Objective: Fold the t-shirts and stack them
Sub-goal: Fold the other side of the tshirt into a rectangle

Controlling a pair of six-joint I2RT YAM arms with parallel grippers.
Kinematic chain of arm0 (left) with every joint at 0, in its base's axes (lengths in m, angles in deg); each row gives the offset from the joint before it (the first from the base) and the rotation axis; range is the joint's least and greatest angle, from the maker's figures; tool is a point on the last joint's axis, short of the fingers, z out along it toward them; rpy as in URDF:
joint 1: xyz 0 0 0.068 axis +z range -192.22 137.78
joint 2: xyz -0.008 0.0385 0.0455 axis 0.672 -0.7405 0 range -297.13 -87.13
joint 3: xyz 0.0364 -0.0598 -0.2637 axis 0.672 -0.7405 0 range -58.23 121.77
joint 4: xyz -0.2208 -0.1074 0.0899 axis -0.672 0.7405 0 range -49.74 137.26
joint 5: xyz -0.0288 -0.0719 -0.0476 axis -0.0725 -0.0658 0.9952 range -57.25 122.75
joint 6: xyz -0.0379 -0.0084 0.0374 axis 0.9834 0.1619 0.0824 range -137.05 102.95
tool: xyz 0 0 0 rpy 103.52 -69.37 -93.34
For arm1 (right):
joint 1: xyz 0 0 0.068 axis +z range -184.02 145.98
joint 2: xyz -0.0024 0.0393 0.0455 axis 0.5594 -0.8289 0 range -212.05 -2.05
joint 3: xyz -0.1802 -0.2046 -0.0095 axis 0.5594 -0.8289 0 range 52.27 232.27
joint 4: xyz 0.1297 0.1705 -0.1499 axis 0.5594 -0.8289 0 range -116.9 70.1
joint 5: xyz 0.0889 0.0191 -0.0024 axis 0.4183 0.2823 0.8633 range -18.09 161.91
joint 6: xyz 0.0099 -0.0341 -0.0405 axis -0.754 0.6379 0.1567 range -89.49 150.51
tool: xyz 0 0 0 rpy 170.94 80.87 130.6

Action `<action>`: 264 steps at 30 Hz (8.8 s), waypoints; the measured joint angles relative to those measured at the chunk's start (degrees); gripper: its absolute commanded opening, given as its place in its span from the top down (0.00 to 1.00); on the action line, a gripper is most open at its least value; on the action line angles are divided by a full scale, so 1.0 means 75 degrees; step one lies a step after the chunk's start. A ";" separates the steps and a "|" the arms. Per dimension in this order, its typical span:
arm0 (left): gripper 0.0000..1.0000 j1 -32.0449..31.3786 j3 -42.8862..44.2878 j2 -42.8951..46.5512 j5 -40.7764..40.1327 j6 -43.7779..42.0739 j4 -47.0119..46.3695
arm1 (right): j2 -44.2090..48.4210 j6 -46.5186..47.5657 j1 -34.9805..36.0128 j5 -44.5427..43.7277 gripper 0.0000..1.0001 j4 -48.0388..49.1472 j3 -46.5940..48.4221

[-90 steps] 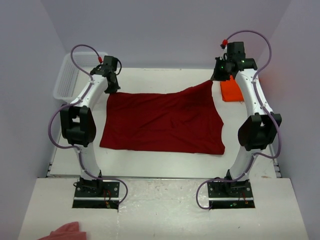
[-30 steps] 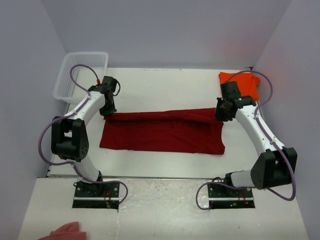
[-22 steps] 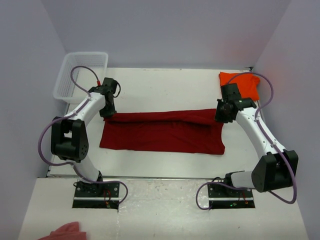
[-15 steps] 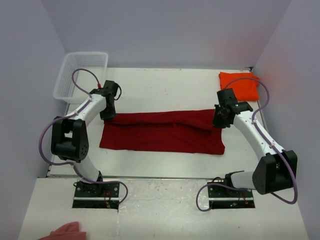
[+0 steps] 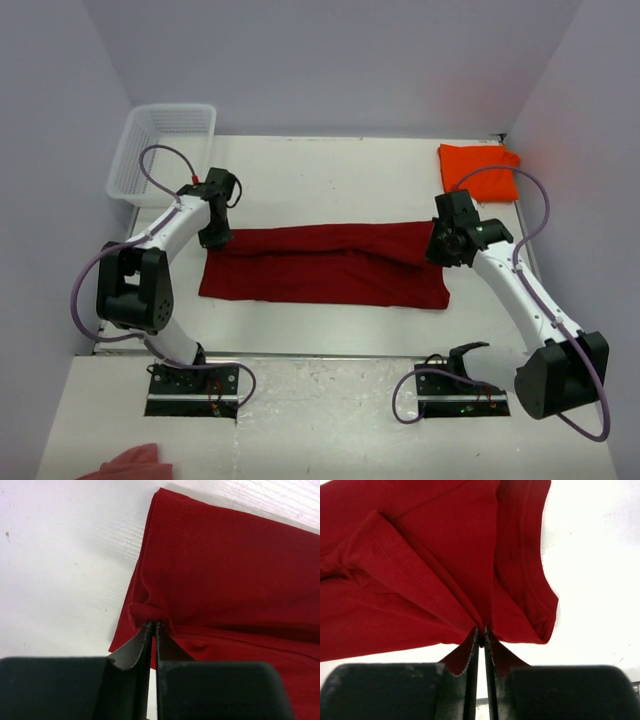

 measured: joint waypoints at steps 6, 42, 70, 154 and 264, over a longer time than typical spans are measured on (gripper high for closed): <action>0.48 -0.0137 -0.0076 0.0632 -0.0090 0.0300 0.0178 | 0.0851 -0.0347 0.0472 -0.0125 0.44 -0.0224 -0.0154; 1.00 -0.0650 0.2154 -0.1381 0.0933 -0.0166 0.0149 | -0.4852 0.0568 0.0734 0.1480 0.56 0.1475 0.2967; 1.00 -0.0650 0.1982 -0.1381 0.0947 -0.0184 0.0035 | -0.5144 0.0557 0.0697 0.1504 0.99 0.2008 0.2337; 1.00 -0.0650 0.1510 -0.2171 0.0796 -0.0388 -0.0149 | -0.0064 -0.1288 0.3042 -0.0038 1.00 0.1507 -0.1789; 1.00 -0.3369 0.3891 -0.2197 0.4497 -0.0991 -0.2095 | 0.0157 0.0632 0.0111 0.1842 1.00 0.1343 0.0510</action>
